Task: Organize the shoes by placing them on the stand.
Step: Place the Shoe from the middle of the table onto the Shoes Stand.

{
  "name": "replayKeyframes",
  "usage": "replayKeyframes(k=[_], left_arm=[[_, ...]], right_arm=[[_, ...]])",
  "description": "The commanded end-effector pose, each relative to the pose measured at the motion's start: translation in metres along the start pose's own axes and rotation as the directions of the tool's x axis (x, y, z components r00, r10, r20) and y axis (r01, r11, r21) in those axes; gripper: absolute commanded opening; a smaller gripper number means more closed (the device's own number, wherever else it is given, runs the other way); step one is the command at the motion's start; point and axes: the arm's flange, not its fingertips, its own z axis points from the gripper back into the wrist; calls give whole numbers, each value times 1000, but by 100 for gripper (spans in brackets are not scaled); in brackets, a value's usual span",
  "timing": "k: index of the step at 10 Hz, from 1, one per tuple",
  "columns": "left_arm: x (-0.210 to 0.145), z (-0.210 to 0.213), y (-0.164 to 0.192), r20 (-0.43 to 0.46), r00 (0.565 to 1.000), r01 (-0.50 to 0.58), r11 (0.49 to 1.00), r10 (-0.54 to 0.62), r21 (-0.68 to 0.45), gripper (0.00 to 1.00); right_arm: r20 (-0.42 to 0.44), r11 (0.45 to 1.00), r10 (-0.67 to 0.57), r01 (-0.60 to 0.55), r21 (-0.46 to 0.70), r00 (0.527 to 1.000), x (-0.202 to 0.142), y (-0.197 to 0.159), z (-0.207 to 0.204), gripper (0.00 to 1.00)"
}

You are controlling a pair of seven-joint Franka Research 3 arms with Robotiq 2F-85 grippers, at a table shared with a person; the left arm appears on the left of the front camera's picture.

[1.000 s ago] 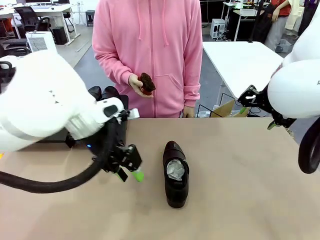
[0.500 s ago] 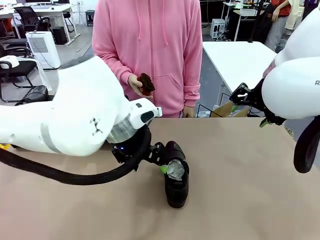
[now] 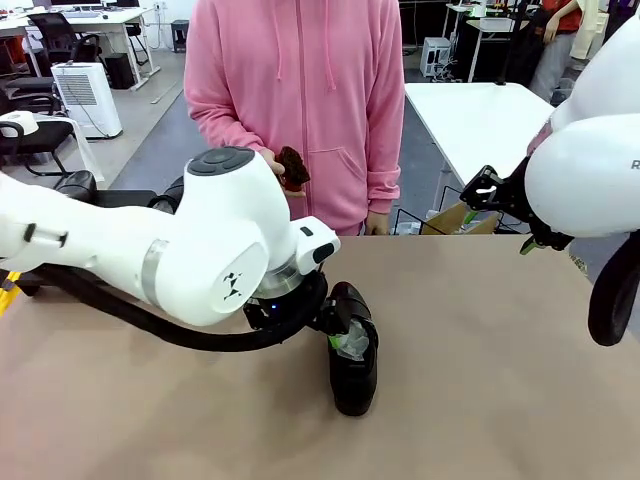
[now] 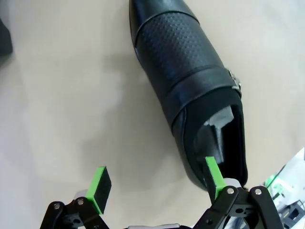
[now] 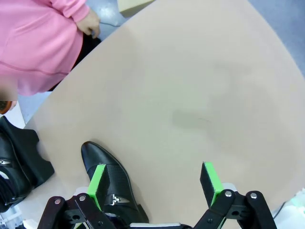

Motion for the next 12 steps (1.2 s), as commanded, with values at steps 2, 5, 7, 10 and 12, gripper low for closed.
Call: replayKeyframes(k=[2,5,7,10,12], left_arm=[[16,-9,-16,9,1000,-24,999,23,22,100],[21,-30,-13,-54,997,-61,997,64,53,100],[20,-33,-15,-77,997,-25,999,29,46,87],[20,-42,-18,-102,995,-15,999,20,49,47],[20,-43,-18,-115,993,-16,999,21,52,20]], right_arm=[[2,1000,23,-23,5,1000,3,0,2,100],[2,1000,23,-23,5,1000,3,0,2,100],[2,1000,23,-23,5,1000,3,0,2,100],[2,1000,23,-23,5,1000,3,0,2,100],[2,1000,23,-23,5,1000,3,0,2,100]])
